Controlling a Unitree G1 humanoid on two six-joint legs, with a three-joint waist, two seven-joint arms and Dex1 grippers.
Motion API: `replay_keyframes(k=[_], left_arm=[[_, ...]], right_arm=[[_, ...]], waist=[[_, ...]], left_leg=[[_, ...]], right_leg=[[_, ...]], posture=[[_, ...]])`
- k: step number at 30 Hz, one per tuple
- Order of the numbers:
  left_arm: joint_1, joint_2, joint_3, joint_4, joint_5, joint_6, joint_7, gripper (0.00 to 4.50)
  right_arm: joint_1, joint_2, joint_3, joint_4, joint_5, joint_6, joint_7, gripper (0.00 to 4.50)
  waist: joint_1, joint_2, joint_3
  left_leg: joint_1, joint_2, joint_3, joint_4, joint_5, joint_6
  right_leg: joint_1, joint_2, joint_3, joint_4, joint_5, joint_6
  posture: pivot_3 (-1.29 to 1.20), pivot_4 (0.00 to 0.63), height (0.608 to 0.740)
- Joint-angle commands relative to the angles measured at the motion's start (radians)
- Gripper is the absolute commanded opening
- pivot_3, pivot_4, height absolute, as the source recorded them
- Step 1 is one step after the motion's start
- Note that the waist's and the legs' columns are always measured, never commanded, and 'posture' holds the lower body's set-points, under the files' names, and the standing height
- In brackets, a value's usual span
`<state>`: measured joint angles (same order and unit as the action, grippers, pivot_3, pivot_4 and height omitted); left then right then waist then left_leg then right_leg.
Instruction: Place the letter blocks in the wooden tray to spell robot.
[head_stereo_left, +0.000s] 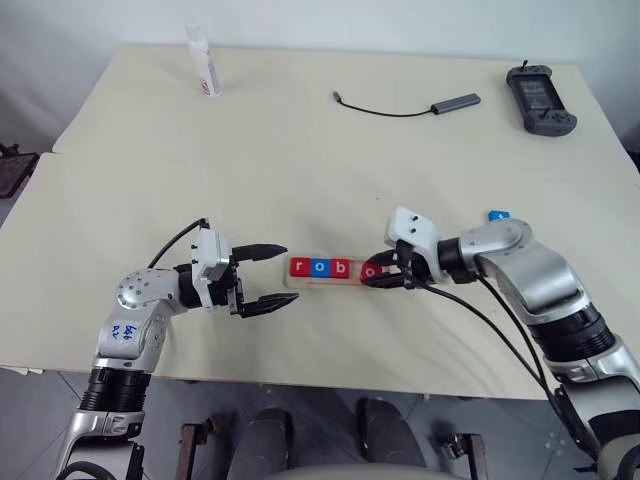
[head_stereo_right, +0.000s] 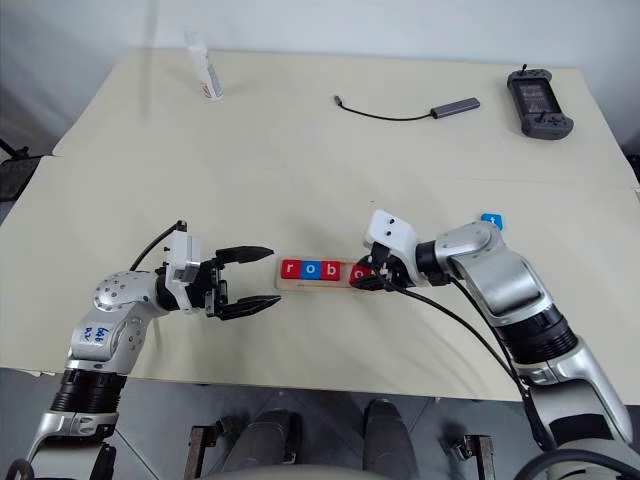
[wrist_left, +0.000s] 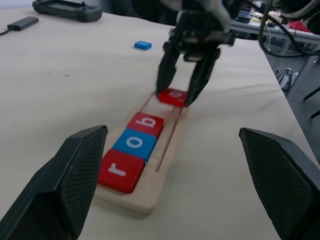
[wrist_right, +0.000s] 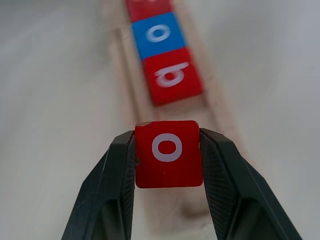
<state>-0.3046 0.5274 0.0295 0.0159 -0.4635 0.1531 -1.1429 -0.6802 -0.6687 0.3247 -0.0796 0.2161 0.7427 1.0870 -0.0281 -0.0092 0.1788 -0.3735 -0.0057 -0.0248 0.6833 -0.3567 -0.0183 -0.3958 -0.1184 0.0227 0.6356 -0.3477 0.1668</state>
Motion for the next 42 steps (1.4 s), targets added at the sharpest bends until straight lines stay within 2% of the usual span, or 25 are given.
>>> replay_keyframes(k=[1,6,14,15,19,20,24,32,33,42], left_arm=[[0.001,0.0,0.01,-0.036,-0.009,-0.009,0.009,4.5],[0.018,0.0,0.013,-0.054,-0.011,-0.009,0.024,4.5],[0.032,0.003,0.014,-0.067,-0.014,-0.006,0.036,4.5],[0.033,0.002,0.015,-0.066,-0.014,-0.007,0.037,4.5],[0.033,0.001,0.014,-0.058,-0.011,-0.013,0.037,4.5],[0.03,0.0,0.014,-0.054,-0.01,-0.016,0.037,4.5],[0.023,-0.002,0.012,-0.042,-0.007,-0.021,0.036,4.5],[0.011,-0.005,0.007,-0.026,-0.004,-0.03,0.034,4.5],[0.01,-0.005,0.007,-0.026,-0.004,-0.031,0.034,4.5],[0.019,-0.005,0.008,-0.033,-0.004,-0.028,0.042,4.5]], right_arm=[[-0.027,0.02,-0.001,0.011,-0.019,-0.027,-0.022,1.45],[-0.04,0.052,0.023,0.036,-0.043,-0.057,-0.031,1.45],[-0.027,0.055,-0.009,-0.01,-0.024,-0.02,-0.042,4.27],[-0.021,0.038,-0.029,-0.024,-0.016,-0.012,-0.04,4.47],[0.021,-0.022,-0.08,-0.07,0.006,0.01,-0.034,4.47],[0.042,-0.041,-0.09,-0.082,0.01,0.013,-0.033,4.03],[0.086,-0.069,-0.104,-0.109,0.016,0.024,-0.043,2.86],[0.091,-0.03,-0.085,-0.111,0.01,0.045,-0.094,0.15],[0.088,-0.023,-0.082,-0.107,0.007,0.046,-0.101,0.01],[0.057,0.015,-0.063,-0.093,-0.001,0.061,-0.134,0.01]], waist=[[-0.002,0.0,0.0],[-0.003,0.0,0.0],[-0.002,0.0,0.0],[-0.002,0.0,0.0],[0.0,0.0,0.0],[0.001,0.0,0.0],[0.001,0.0,0.0],[-0.001,0.0,0.0],[-0.001,0.0,0.0],[0.0,0.0,0.0]], left_leg=[[0.0,0.0,0.0,0.0,0.0,0.0],[0.0,0.0,0.0,0.0,0.0,0.0],[0.0,0.0,-0.001,0.0,0.0,-0.001],[0.0,0.0,-0.002,0.0,0.0,-0.001],[0.0,0.0,-0.002,0.0,0.0,0.0],[0.0,0.0,-0.002,0.0,0.0,0.0],[0.0,-0.001,-0.003,0.0,0.0,0.0],[0.001,-0.001,-0.003,0.0,0.001,-0.001],[0.001,-0.001,-0.003,0.0,0.001,-0.001],[0.001,-0.001,-0.003,0.0,0.001,-0.001]], right_leg=[[0.0,0.0,-0.001,0.0,0.0,0.0],[0.0,0.0,-0.007,0.0,0.001,-0.002],[0.0,-0.003,-0.017,0.0,0.002,-0.004],[0.0,-0.003,-0.017,0.0,0.002,-0.004],[0.001,-0.004,-0.018,0.0,0.002,-0.004],[0.001,-0.004,-0.018,0.0,0.002,-0.004],[0.002,-0.005,-0.02,-0.001,0.002,-0.004],[0.002,-0.005,-0.02,0.001,0.002,-0.004],[0.002,-0.005,-0.02,0.0,0.002,-0.004],[0.002,-0.005,-0.02,0.0,0.002,-0.004]], posture=[[0.0,0.15,0.74],[0.0,0.15,0.74],[0.0,0.15,0.74],[0.0,0.15,0.74],[0.0,0.15,0.74],[0.0,0.15,0.74],[0.0,0.15,0.74],[0.0,0.15,0.74],[0.0,0.15,0.74],[0.0,0.15,0.74]])
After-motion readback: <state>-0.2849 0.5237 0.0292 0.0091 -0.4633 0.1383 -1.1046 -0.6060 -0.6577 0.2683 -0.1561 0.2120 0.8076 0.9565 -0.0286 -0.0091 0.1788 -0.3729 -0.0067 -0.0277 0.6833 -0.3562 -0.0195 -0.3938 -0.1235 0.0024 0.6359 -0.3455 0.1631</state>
